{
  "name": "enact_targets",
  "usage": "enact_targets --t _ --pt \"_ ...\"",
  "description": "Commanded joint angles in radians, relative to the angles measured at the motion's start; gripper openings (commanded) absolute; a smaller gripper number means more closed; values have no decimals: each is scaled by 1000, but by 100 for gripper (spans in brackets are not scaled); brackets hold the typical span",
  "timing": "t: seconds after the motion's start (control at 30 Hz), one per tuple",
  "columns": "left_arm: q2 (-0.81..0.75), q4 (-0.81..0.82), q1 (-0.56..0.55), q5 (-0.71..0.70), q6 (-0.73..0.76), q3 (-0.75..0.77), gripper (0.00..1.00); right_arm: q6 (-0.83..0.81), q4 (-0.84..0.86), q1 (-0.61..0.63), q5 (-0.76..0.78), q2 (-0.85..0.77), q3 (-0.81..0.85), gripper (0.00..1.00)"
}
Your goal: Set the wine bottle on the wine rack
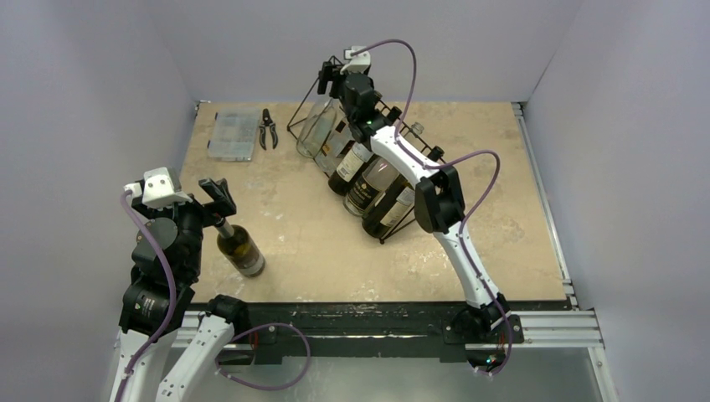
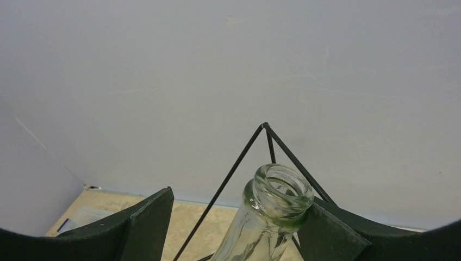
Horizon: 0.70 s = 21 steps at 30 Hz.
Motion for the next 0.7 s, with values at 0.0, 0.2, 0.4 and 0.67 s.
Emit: enact_targets --t 0.0,0.2,0.4,0.67 --pt "11 42 -5 8 11 -2 100 -49 67 -5 17 -108 9 83" --pt "13 42 -4 11 11 -3 100 -54 57 -19 17 -107 12 87" --pt "17 40 -3 11 11 -1 100 -60 43 -30 22 -106 20 90" --pt "23 40 -4 13 9 -1 100 -77 48 -37 23 -117 1 91"
